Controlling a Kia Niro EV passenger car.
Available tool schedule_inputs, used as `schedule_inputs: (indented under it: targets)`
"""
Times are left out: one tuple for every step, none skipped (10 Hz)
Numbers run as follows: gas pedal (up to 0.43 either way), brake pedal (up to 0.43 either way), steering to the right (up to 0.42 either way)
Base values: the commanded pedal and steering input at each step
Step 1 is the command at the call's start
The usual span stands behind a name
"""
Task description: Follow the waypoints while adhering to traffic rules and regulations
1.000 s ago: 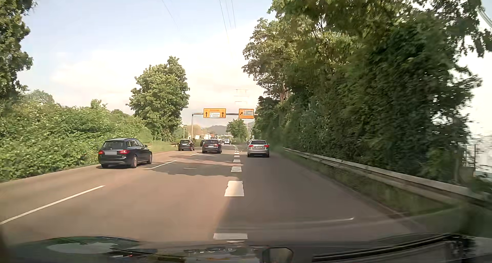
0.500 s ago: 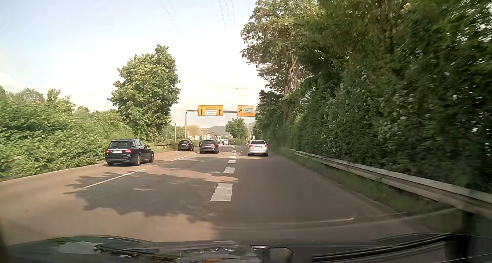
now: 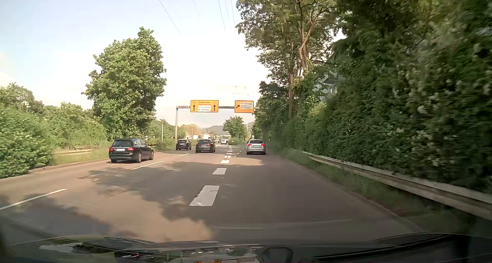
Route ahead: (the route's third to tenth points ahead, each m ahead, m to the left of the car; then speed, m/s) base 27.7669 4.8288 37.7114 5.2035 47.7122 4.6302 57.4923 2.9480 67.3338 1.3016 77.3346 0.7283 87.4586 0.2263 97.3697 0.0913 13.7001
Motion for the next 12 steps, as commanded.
schedule_inputs:
  targets:
    - [0.177, 0.0, 0.005]
    - [0.177, 0.0, 0.005]
    - [0.177, 0.0, 0.004]
    - [0.177, 0.0, 0.004]
    - [0.177, 0.0, 0.004]
    - [0.177, 0.0, 0.004]
    - [0.177, 0.0, 0.004]
    - [0.177, 0.0, 0.003]
    - [0.189, 0.0, 0.002]
    - [0.189, 0.0, 0.003]
    - [0.189, 0.0, 0.002]
    - [0.189, 0.0, 0.001]
